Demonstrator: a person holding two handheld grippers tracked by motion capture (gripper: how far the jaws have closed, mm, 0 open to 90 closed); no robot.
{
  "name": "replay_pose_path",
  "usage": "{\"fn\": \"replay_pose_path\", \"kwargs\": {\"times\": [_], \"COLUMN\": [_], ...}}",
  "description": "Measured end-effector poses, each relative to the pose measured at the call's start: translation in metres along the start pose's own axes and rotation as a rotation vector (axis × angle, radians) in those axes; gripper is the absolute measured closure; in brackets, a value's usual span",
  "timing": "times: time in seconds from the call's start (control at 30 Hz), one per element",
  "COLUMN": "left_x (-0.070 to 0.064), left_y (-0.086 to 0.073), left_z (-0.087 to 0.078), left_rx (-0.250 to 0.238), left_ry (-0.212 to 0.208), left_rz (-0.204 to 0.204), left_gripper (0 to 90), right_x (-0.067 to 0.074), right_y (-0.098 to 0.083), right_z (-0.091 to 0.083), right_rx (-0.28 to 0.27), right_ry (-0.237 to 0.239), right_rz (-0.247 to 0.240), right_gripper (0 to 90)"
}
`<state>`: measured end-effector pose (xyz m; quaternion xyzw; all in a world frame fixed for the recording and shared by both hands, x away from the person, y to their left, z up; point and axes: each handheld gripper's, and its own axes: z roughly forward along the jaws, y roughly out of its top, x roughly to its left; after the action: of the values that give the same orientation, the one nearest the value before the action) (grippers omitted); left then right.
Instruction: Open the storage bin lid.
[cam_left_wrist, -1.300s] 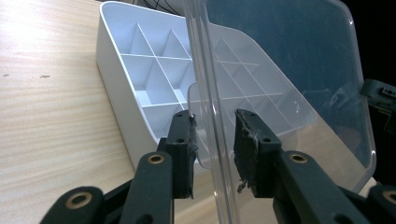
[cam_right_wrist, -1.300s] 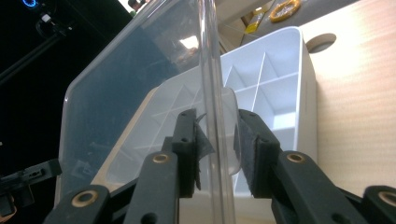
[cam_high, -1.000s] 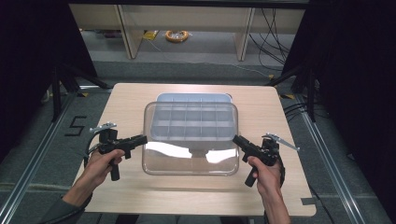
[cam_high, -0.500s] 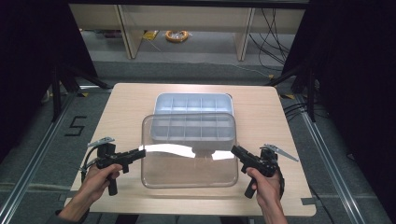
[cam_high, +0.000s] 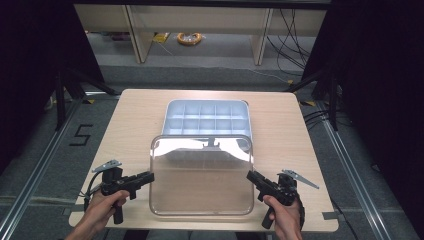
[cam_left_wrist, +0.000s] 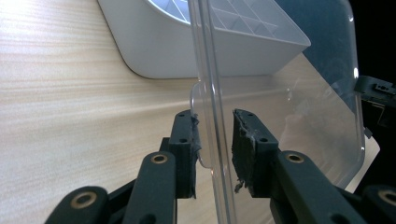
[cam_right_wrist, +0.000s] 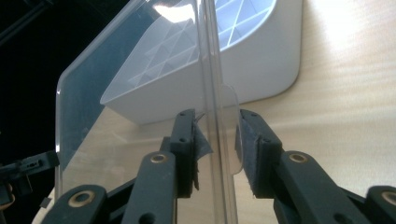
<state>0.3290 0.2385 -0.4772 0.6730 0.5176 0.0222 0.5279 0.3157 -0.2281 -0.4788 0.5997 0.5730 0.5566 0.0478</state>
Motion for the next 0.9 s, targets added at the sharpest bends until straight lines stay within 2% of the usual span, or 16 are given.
{"fn": "replay_pose_path", "kwargs": {"times": [0.03, 0.13, 0.2, 0.23, 0.3, 0.37, 0.4, 0.43, 0.5, 0.53, 0.57, 0.6, 0.63, 0.7, 0.8, 0.9], "left_x": [0.000, -0.002, -0.003, -0.003, -0.004, -0.004, -0.005, -0.006, -0.007, -0.008, -0.008, -0.008, -0.008, -0.008, -0.009, -0.008], "left_y": [-0.001, -0.006, -0.009, -0.010, -0.014, -0.018, -0.020, -0.023, -0.025, -0.027, -0.029, -0.030, -0.030, -0.031, -0.033, -0.033], "left_z": [-0.001, -0.004, -0.005, -0.006, -0.005, -0.005, -0.006, -0.007, -0.007, -0.007, -0.006, -0.006, -0.006, -0.005, -0.003, -0.003], "left_rx": [-0.004, -0.016, -0.008, 0.007, 0.011, 0.021, 0.022, 0.028, 0.033, 0.036, 0.041, 0.044, 0.046, 0.046, 0.047, 0.058], "left_ry": [-0.007, -0.001, -0.001, 0.005, 0.004, -0.008, -0.011, -0.004, 0.010, 0.014, 0.017, 0.019, 0.019, 0.021, 0.047, 0.041], "left_rz": [0.008, -0.003, -0.004, -0.001, -0.001, -0.009, -0.014, -0.005, 0.004, 0.010, 0.010, 0.008, 0.006, 0.001, 0.009, 0.012], "left_gripper": [69.0, 69.1, 69.2, 69.2, 69.1, 69.0, 68.9, 68.7, 68.5, 68.3, 68.4, 68.5, 68.4, 68.2, 67.2, 66.9], "right_x": [0.001, 0.004, 0.005, 0.005, 0.004, 0.003, 0.007, 0.005, 0.004, 0.006, 0.006, 0.006, 0.003, 0.004, 0.003, 0.003], "right_y": [-0.002, -0.003, -0.005, -0.007, -0.010, -0.013, -0.014, -0.017, -0.018, -0.020, -0.020, -0.021, -0.024, -0.025, -0.027, -0.029], "right_z": [-0.002, -0.004, -0.006, -0.007, -0.009, -0.011, -0.013, -0.014, -0.015, -0.016, -0.017, -0.017, -0.016, -0.017, -0.016, -0.014], "right_rx": [0.005, -0.003, 0.002, -0.007, -0.001, -0.001, 0.014, 0.006, 0.012, 0.019, 0.025, 0.030, 0.032, 0.031, 0.035, 0.037], "right_ry": [-0.012, -0.007, -0.021, 0.000, -0.004, -0.021, -0.011, -0.028, -0.038, -0.025, -0.050, -0.042, -0.054, -0.046, -0.048, -0.074], "right_rz": [-0.018, -0.015, -0.021, -0.028, -0.022, -0.023, 0.028, -0.011, -0.021, 0.004, -0.014, 0.003, -0.018, -0.008, -0.021, -0.028], "right_gripper": [68.5, 68.6, 68.5, 68.5, 68.5, 68.4, 68.5, 68.4, 68.4, 68.3, 68.0, 67.8, 67.8, 67.8, 67.3, 66.8]}}
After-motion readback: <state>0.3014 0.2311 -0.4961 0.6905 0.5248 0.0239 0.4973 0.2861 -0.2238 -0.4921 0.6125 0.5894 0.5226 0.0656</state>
